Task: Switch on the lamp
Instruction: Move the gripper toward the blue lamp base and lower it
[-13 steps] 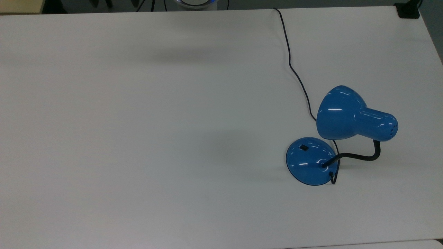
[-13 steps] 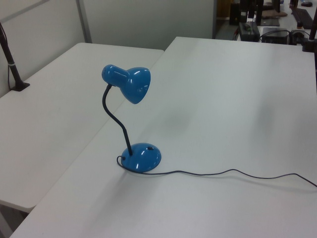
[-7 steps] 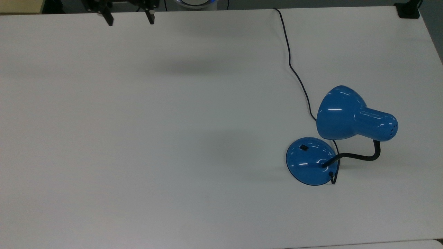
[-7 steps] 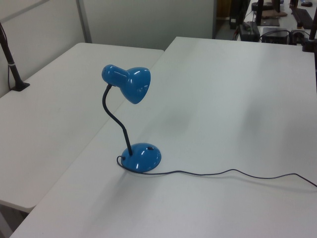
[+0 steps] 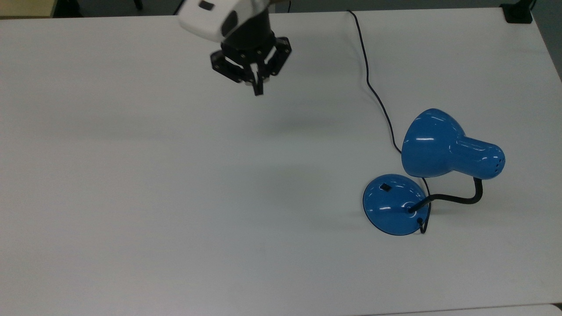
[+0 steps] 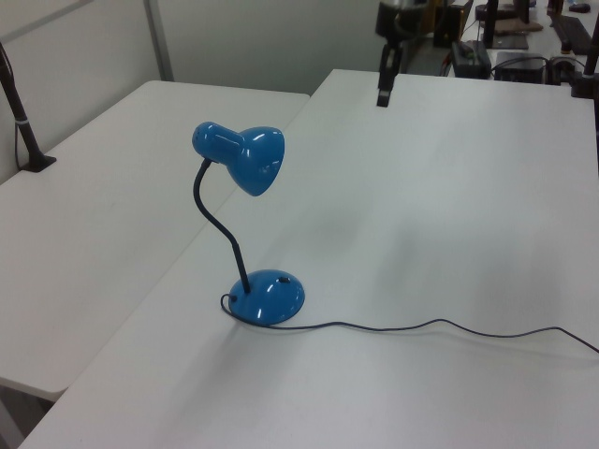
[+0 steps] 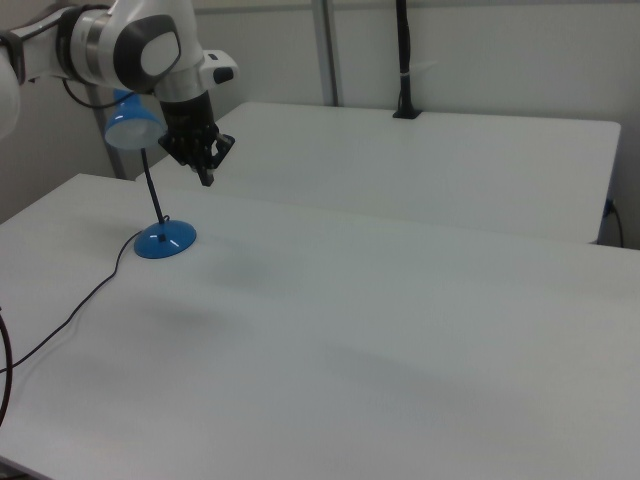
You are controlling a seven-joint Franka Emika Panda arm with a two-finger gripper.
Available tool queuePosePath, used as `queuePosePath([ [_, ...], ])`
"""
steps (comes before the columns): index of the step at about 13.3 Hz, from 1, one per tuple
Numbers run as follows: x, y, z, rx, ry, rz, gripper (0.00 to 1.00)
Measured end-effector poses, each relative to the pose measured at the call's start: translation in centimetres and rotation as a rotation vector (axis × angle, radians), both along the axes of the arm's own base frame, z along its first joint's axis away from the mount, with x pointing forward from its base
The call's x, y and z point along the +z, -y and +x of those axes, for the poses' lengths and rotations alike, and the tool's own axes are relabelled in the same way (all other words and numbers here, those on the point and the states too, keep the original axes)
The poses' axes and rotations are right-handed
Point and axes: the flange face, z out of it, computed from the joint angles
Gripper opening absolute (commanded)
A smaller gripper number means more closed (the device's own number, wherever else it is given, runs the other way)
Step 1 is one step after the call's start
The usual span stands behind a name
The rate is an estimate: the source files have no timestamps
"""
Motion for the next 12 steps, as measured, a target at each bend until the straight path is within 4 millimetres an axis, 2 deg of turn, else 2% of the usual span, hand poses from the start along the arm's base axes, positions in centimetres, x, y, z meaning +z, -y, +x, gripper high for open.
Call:
queuePosePath([
  [3, -2.6, -4.6, 0.9, 0.114, 0.02, -0.011, 0.0],
  [6, -5.2, -8.4, 2.1, 0.173, 0.077, -0.009, 0.0],
  [10, -11.3, -14.2, 4.1, 0.23, 0.18, -0.001, 0.01],
  [12, -14.1, -16.0, 4.5, 0.252, 0.183, -0.003, 0.03],
])
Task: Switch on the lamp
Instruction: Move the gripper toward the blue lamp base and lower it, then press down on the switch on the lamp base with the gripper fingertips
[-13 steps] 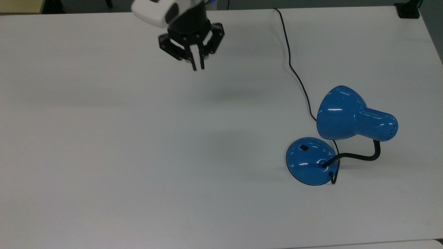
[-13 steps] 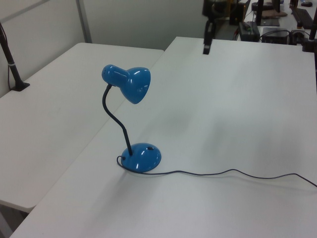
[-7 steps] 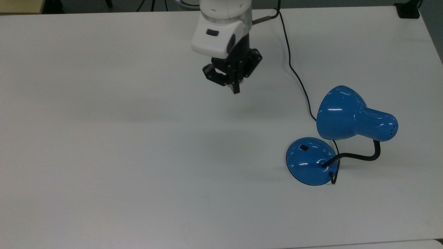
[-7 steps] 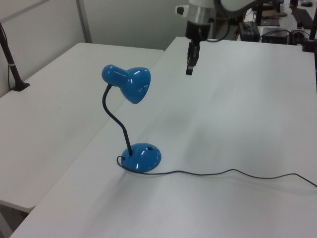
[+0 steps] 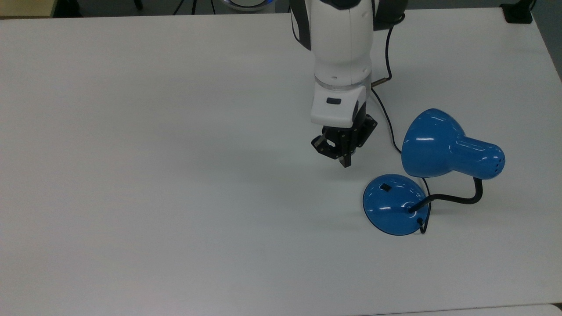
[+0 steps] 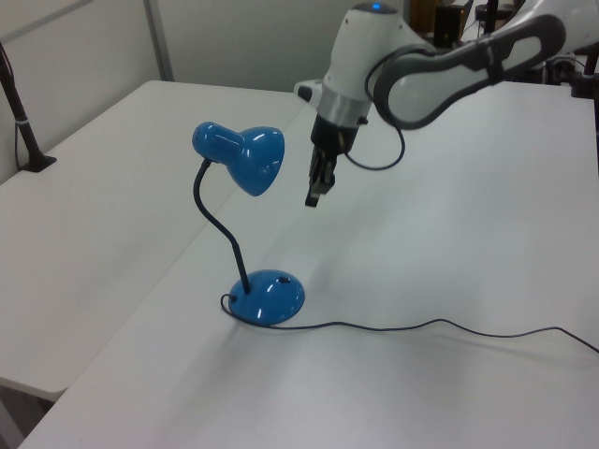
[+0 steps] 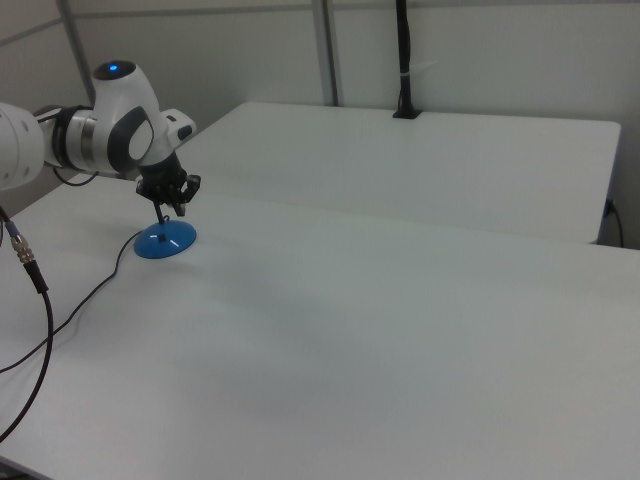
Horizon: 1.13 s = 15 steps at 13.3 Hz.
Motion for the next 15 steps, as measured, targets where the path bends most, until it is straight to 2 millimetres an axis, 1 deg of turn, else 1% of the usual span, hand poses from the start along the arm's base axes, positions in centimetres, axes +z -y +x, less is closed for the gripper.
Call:
queuePosePath([
  [1, -1.0, -1.0, -0.1, 0.014, -0.003, -0.002, 0.03],
  [4, -2.5, -3.1, -0.6, 0.043, -0.014, -0.007, 0.03],
  [6, -3.5, -4.5, -0.8, 0.051, 0.008, 0.012, 0.03],
  [8, -5.4, -5.6, -1.1, 0.052, 0.066, 0.042, 0.03],
  [10, -7.3, -6.2, -1.4, 0.056, 0.089, 0.05, 0.03],
  [15, -7.3, -6.3, -1.3, 0.055, 0.108, 0.056, 0.03],
])
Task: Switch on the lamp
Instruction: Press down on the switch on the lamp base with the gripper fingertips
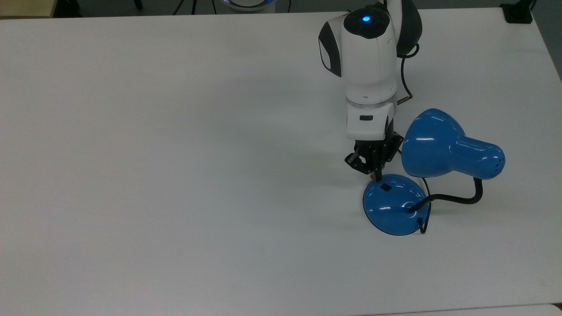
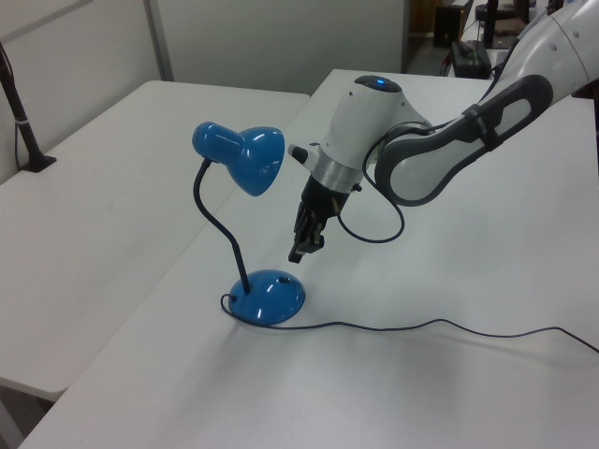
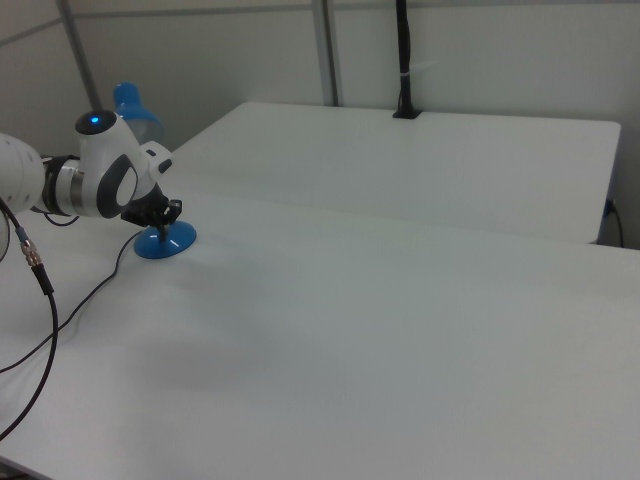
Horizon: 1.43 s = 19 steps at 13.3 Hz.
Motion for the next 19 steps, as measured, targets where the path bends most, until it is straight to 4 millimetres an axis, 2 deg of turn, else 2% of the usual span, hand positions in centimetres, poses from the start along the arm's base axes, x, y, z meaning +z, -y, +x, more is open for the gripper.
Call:
queuePosePath([
  [6, 0.0, -1.2, -0.3, 0.016, 0.001, 0.006, 0.03],
  [14, -2.2, -2.6, 0.5, 0.024, -0.007, 0.005, 0.03],
  [19, -1.5, -2.9, 1.1, 0.018, 0.011, 0.017, 0.03],
])
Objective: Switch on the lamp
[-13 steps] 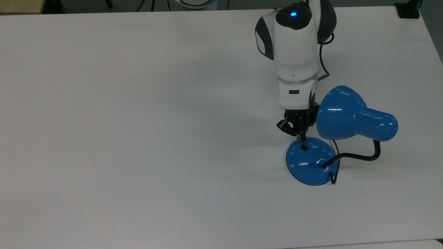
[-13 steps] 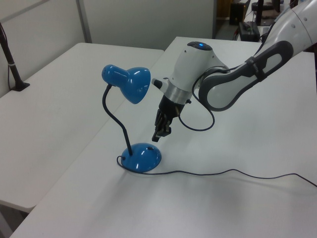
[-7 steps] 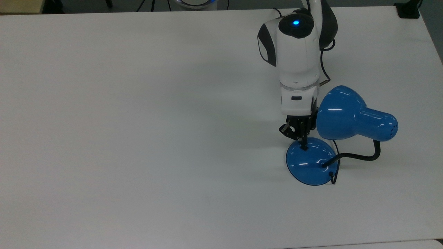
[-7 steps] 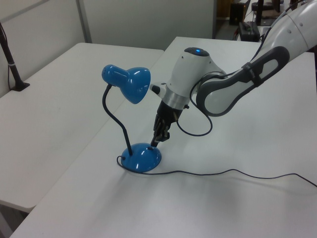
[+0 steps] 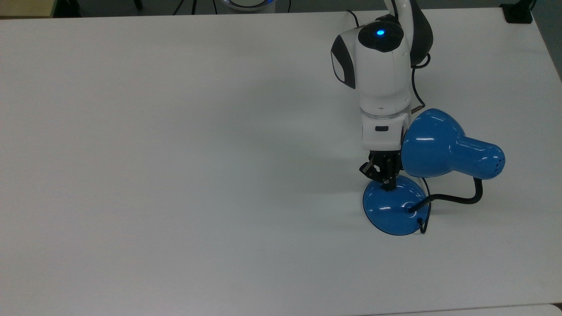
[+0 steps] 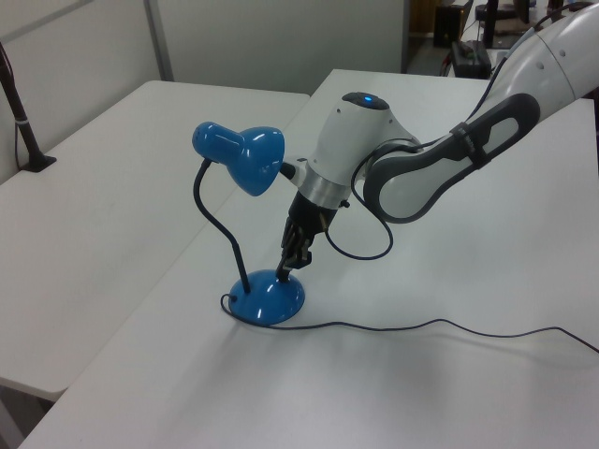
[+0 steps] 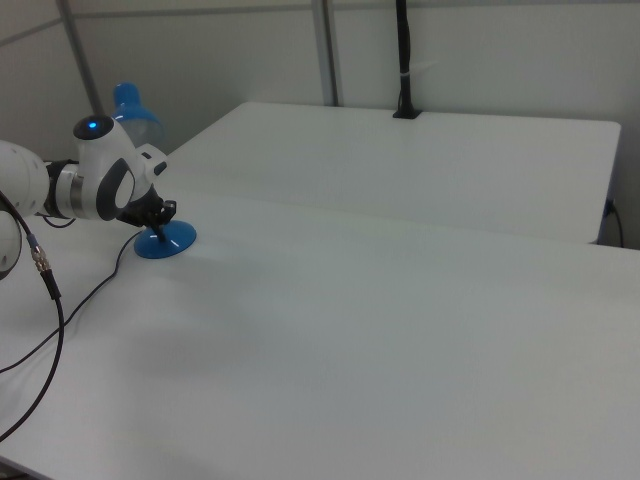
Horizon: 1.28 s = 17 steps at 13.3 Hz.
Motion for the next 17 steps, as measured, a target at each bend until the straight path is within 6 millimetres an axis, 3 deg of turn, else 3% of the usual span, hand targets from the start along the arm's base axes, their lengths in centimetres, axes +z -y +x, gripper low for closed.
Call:
queuePosePath([
  [13, -0.8, -0.5, 0.6, -0.003, 0.033, 0.013, 0.03],
  [17, 0.9, -0.3, 0.8, -0.018, 0.066, 0.032, 0.03],
])
